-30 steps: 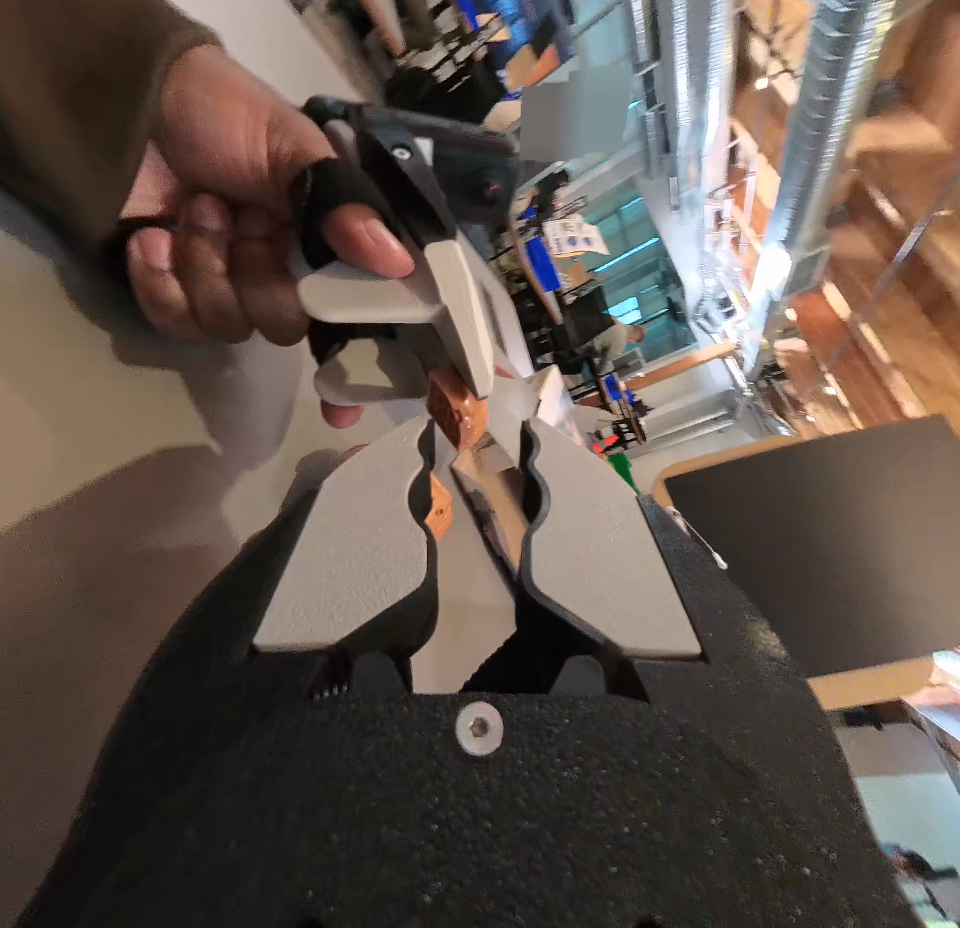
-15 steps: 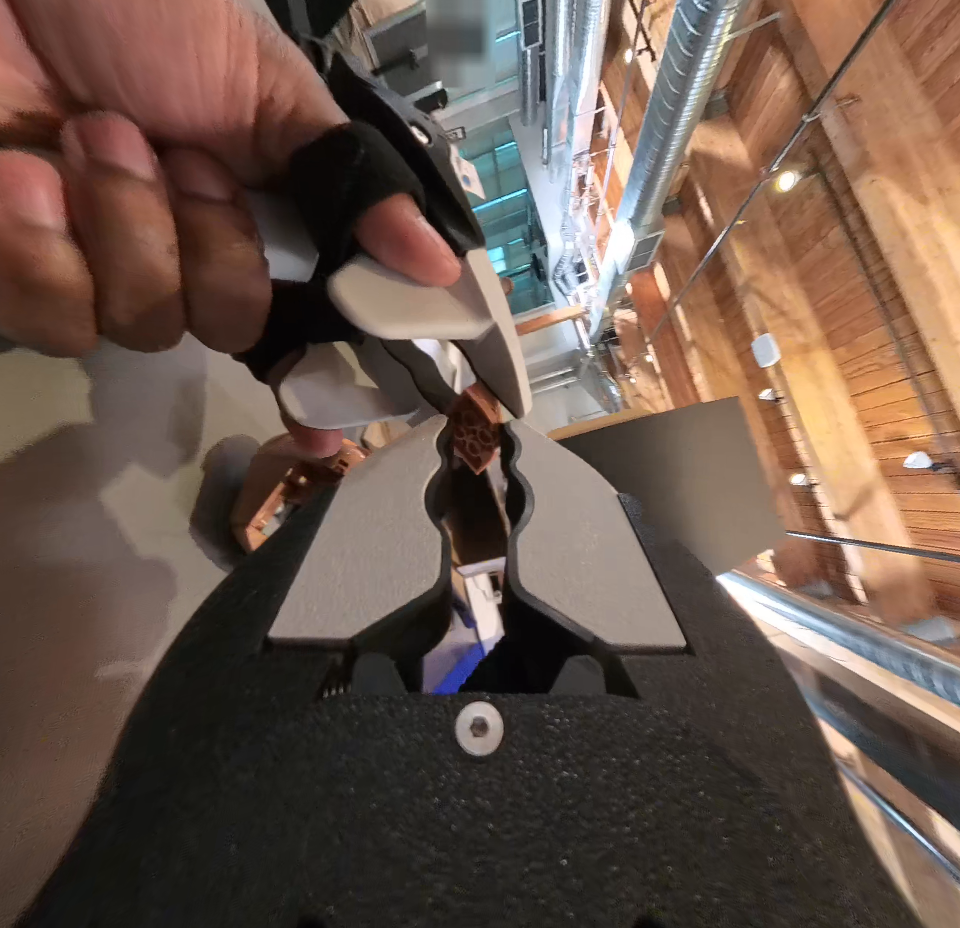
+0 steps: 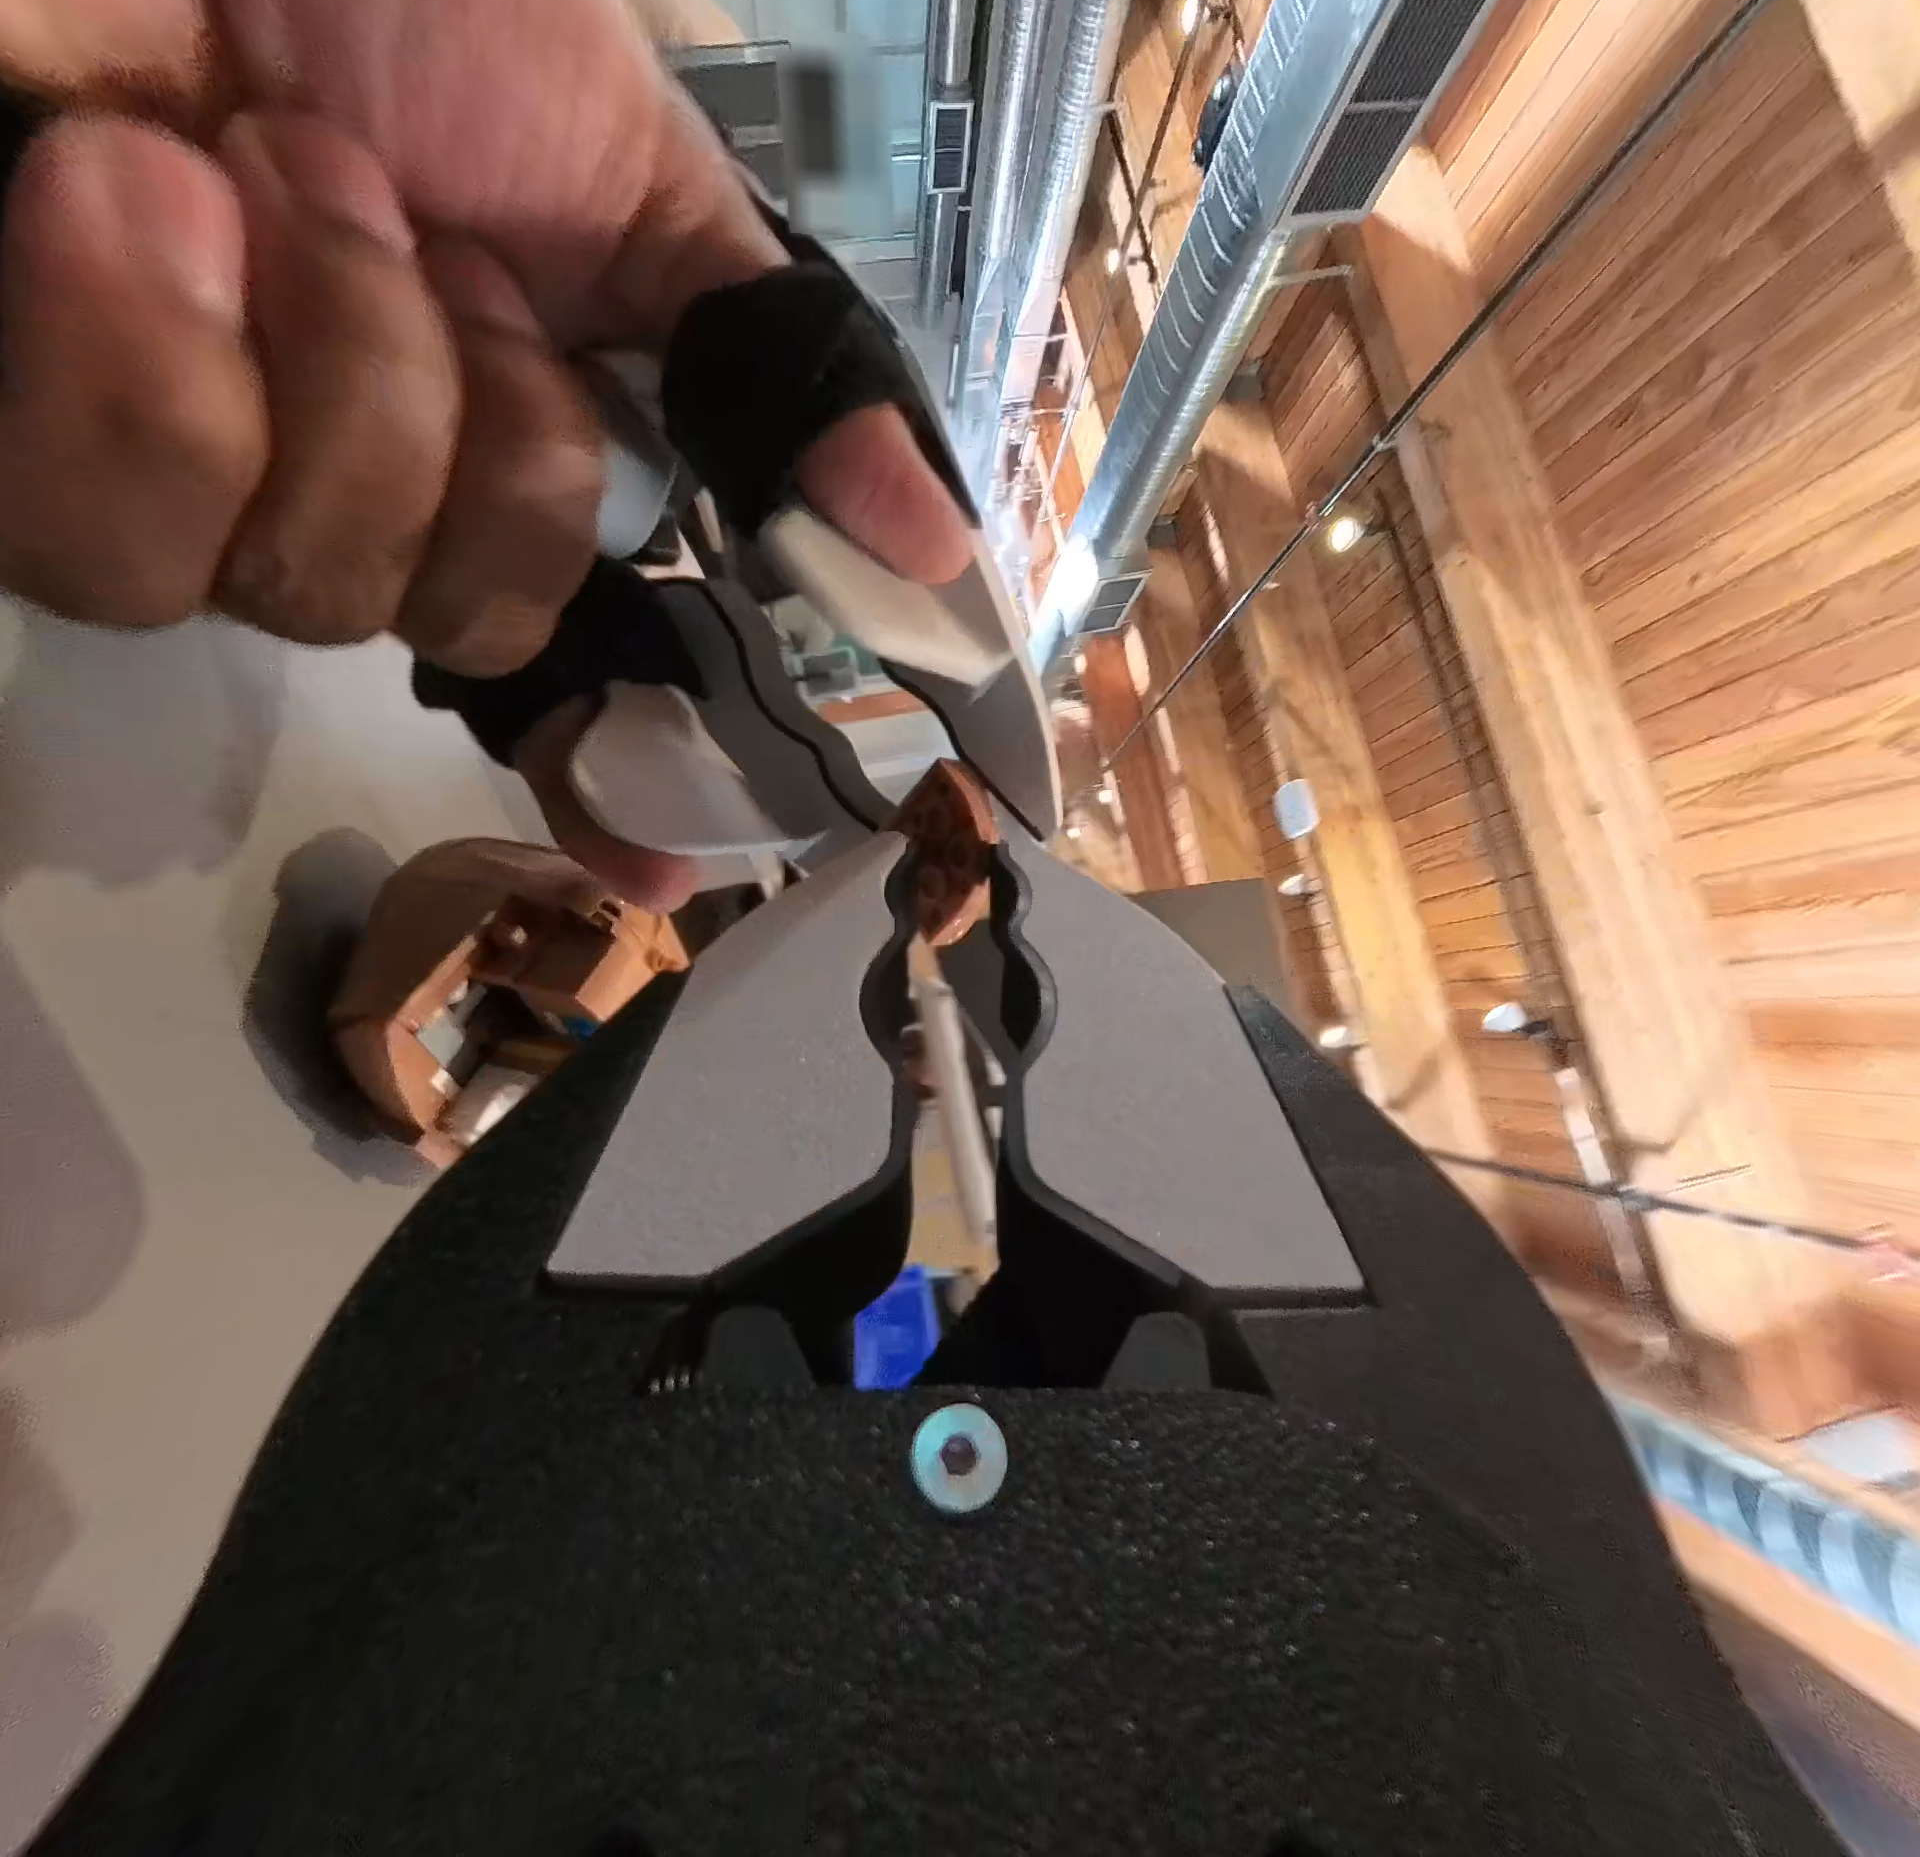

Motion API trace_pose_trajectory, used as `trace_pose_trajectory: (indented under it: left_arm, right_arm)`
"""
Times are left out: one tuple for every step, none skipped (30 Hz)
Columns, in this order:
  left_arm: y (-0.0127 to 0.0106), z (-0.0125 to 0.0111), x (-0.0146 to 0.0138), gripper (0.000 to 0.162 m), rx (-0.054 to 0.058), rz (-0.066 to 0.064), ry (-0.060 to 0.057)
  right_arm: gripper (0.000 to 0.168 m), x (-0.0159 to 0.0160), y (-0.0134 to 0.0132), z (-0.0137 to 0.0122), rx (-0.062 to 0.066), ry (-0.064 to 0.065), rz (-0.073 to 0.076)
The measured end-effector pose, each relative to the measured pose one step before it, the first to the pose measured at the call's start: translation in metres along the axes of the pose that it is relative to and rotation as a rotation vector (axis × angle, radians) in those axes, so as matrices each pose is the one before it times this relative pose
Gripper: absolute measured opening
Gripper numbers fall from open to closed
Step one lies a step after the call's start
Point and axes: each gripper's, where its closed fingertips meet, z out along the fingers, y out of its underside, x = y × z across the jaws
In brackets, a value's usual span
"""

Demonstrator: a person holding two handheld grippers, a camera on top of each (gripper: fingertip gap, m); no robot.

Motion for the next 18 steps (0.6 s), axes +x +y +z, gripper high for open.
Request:
trace_pose_trajectory:
  left_arm:
    - [-0.00111, 0.00005, -0.00027, 0.024, 0.0011, 0.0442, -0.0182]
    - [-0.00086, 0.00019, 0.0004, 0.024, -0.0024, 0.0502, -0.0187]
    - [-0.00222, -0.00005, 0.00086, 0.024, 0.0074, 0.0592, -0.021]
    - [-0.00371, -0.00102, 0.00133, 0.024, 0.0161, 0.0578, -0.0179]
    - [-0.00364, -0.00118, 0.00215, 0.024, 0.0143, 0.0472, -0.0085]
    - [-0.00337, -0.00117, 0.00254, 0.024, 0.0129, 0.0398, -0.0024]
    - [-0.00356, -0.00095, 0.00266, 0.024, 0.018, 0.0363, 0.0006]
    - [-0.0032, -0.00047, 0.00338, 0.024, 0.0184, 0.0347, 0.0057]
    - [-0.00249, 0.00014, 0.0042, 0.025, 0.0148, 0.035, 0.0113]
    - [-0.00186, 0.00057, 0.00434, 0.025, 0.0116, 0.0369, 0.0111]
    - [-0.00125, 0.00064, 0.0037, 0.025, 0.0078, 0.0389, 0.0063]
    - [-0.00025, 0.00079, 0.00334, 0.025, 0.0015, 0.038, 0.0051]
    - [-0.00018, 0.00078, 0.00317, 0.025, 0.0002, 0.0352, 0.0051]
    - [-0.00066, 0.00068, 0.00311, 0.024, 0.0041, 0.0349, 0.0051]
    - [-0.00086, 0.00048, 0.00273, 0.025, 0.0042, 0.0339, 0.0031]
    - [-0.00064, 0.00031, 0.00252, 0.025, 0.0017, 0.0308, 0.0034]
    - [-0.00045, 0.00041, 0.00205, 0.025, -0.0004, 0.0292, 0.0011]
    - [0.00014, 0.00046, 0.00107, 0.025, -0.0028, 0.0286, -0.0039]
  right_arm:
    - [0.011, 0.00068, 0.00134, 0.00113, 0.0008, -0.0134, 0.0653]
    - [0.01, 0.00125, 0.00029, 0.00051, 0.004, -0.0186, 0.0804]
    - [0.007, 0.00207, -0.00153, -0.00068, 0.0113, -0.0191, 0.0925]
    - [0.008, 0.00245, -0.00329, -0.00132, 0.0182, -0.0222, 0.1096]
    - [0.008, 0.0022, -0.00318, -0.0014, 0.0161, -0.0258, 0.1282]
    - [0.011, 0.00089, -0.00227, -0.00087, 0.01, -0.0342, 0.1456]
    - [0.013, -0.00053, -0.00092, -0.00001, 0.0025, -0.044, 0.1631]
    - [0.015, -0.00134, 0.00051, 0.00088, -0.0046, -0.0528, 0.1791]
    - [0.018, -0.00194, 0.001, 0.00126, -0.0056, -0.0617, 0.1861]
    - [0.021, -0.00229, 0.00042, 0.00117, -0.0022, -0.0689, 0.1842]
    - [0.021, -0.00121, 0.00005, 0.00078, -0.0007, -0.0637, 0.1775]
    - [0.022, -0.001, -0.00098, 0.00028, 0.0045, -0.0631, 0.1625]
    - [0.022, -0.00191, -0.00273, -0.00041, 0.0137, -0.0662, 0.1432]
    - [0.02, -0.00181, -0.00387, -0.00121, 0.0224, -0.0576, 0.1229]
    - [0.018, -0.0016, -0.00416, -0.00159, 0.0245, -0.047, 0.1025]
    - [0.018, -0.00148, -0.00349, -0.0015, 0.0216, -0.0401, 0.0844]
    - [0.017, -0.00138, -0.00198, -0.00088, 0.0144, -0.0309, 0.0664]
    - [0.017, -0.00167, -0.00034, -0.00012, 0.005, -0.0265, 0.0486]
